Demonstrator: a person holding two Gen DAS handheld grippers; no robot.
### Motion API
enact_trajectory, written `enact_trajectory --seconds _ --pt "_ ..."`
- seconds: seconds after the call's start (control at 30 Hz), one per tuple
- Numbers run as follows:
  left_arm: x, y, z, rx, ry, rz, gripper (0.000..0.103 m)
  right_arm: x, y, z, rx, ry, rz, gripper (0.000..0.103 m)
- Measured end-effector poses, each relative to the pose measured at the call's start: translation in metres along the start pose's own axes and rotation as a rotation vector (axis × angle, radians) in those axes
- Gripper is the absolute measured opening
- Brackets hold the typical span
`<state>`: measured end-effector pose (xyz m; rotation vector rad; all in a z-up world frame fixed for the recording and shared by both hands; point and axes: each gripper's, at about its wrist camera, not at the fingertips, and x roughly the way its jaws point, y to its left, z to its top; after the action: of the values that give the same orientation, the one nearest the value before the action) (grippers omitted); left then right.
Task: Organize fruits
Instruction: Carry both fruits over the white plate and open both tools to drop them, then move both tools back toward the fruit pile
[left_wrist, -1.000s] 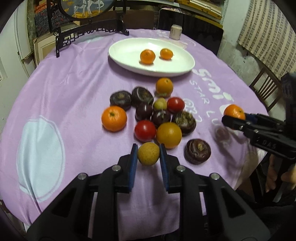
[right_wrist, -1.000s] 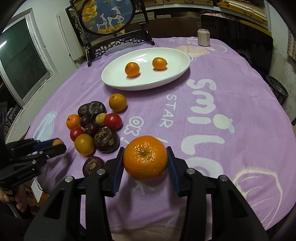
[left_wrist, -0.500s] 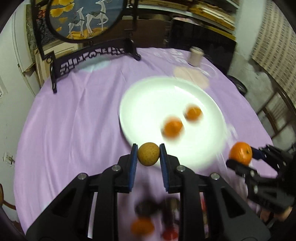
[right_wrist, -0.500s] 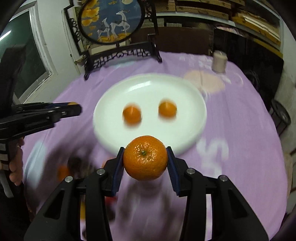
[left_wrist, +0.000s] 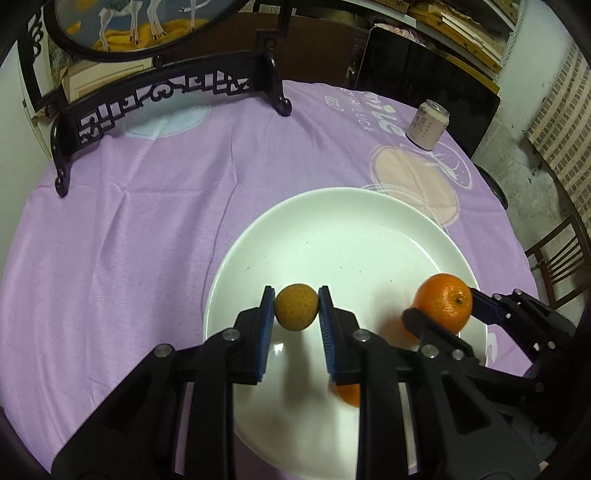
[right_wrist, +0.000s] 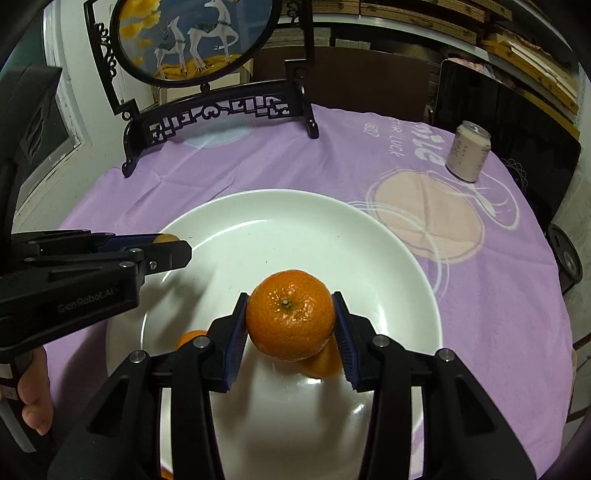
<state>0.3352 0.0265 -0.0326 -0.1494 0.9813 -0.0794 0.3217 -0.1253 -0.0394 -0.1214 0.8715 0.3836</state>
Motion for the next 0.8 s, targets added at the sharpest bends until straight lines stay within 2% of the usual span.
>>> enact_trajectory --seconds 0.03,0.07,0.1,0.23,0.33,0.47,0.53,0.6,0.8 --pt "0.000 0.000 0.000 -0.002 -0.004 -0.004 0.034 0.003 0.001 -0.001 -0.007 0.004 -0.010 0.048" --pt "-0.002 -0.001 0.000 0.000 -0.011 -0.007 0.046 0.004 0.002 -0.001 -0.011 0.008 -0.027 0.052" --pt "-0.006 -0.001 0.000 0.001 -0.023 -0.003 0.047 0.003 0.002 -0.002 -0.013 0.004 -0.043 0.058" --pt "-0.031 -0.004 -0.006 0.002 -0.047 -0.024 0.047 -0.029 0.005 -0.007 -0.019 -0.019 -0.056 0.061" --pt "-0.063 -0.008 -0.023 0.022 -0.082 -0.027 0.048 -0.067 0.007 -0.026 0.011 -0.032 -0.030 0.062" --pt "-0.107 -0.011 -0.071 0.050 -0.149 -0.027 0.061 -0.108 0.016 -0.074 0.052 -0.049 0.031 0.066" --pt "-0.118 -0.010 -0.096 0.061 -0.164 -0.003 0.062 -0.122 0.022 -0.098 0.059 -0.054 0.044 0.066" --pt "-0.126 -0.006 -0.123 0.048 -0.161 -0.011 0.063 -0.132 0.023 -0.113 0.074 -0.046 0.048 0.066" --pt "-0.133 0.002 -0.173 0.030 -0.135 -0.018 0.069 -0.147 0.028 -0.130 0.077 -0.046 0.022 0.066"
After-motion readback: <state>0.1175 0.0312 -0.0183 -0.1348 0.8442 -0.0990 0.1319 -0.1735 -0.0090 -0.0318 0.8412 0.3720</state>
